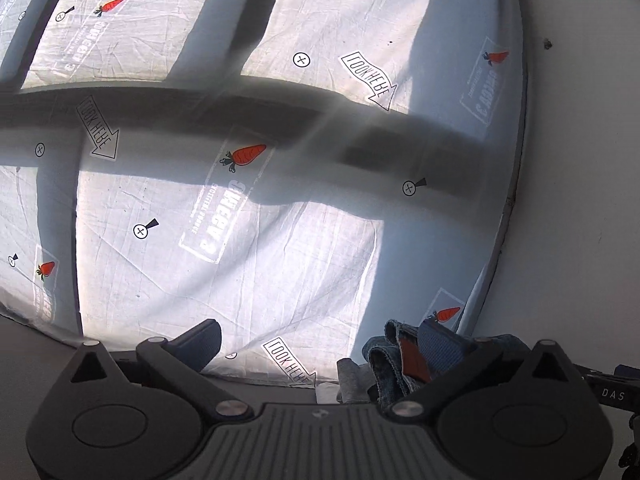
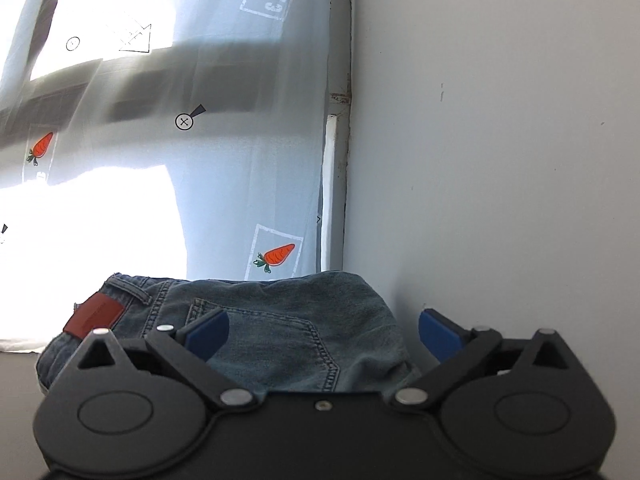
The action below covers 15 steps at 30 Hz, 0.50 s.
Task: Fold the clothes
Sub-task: 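Open both grippers and release the jeans on the stack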
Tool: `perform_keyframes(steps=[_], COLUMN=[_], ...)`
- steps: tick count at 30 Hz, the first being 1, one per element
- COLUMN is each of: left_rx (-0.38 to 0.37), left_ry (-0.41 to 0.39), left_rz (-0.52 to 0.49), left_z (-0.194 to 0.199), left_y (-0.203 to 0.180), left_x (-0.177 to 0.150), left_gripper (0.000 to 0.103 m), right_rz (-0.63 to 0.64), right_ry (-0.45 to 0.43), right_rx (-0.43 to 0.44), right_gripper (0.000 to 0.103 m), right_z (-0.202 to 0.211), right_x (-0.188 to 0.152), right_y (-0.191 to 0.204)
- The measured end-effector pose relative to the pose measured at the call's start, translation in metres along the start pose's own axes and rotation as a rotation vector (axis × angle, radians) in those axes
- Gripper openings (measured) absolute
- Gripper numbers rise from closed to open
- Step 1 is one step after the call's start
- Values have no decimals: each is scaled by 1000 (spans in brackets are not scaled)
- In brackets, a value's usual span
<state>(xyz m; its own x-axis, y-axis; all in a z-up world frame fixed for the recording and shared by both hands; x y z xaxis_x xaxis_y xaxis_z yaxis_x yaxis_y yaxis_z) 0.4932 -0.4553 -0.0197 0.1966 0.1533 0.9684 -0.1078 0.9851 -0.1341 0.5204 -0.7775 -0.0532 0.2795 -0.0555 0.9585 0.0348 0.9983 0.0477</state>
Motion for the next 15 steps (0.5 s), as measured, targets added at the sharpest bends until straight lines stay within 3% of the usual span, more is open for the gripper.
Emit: perform_keyframes(steps=[2,4,8,11,15], left_rx=[14,20,39,72,195], left_ry=[-64,-76,27,43,52], left_rz=[-25,-41,-15,-22,-93], left_z=[36,64,99,116,141], left_y=[13,25,53,78,128], left_x=[4,4,-3,-2,4], left_gripper=[103,103,103,103,103], right_rz=[-8,-7,0,2,18], right_ry=[-15,-27,11,43,44], right_rx=[27,65,147,188,256], right_gripper=[103,103,103,103,103], right_z=[28,55,97,118,143], right_x=[-8,-20,-40,-45,-45], right_y=[22,45,90,126,178])
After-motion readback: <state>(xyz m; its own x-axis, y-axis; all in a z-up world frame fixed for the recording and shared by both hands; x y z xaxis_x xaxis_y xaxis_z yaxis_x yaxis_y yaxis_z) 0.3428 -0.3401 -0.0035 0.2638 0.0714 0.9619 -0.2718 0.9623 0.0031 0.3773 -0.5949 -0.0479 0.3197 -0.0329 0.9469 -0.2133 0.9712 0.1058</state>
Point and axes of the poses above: each gripper's, at about its wrist camera, not at the fingertips, and z roughly against the way its jaws point, y to its left, x to its top, the point moved 8 cm from there along -z, roughly the way its jaws point, and after that the axes turned 11 degrees about x, right-handed, at the moved point
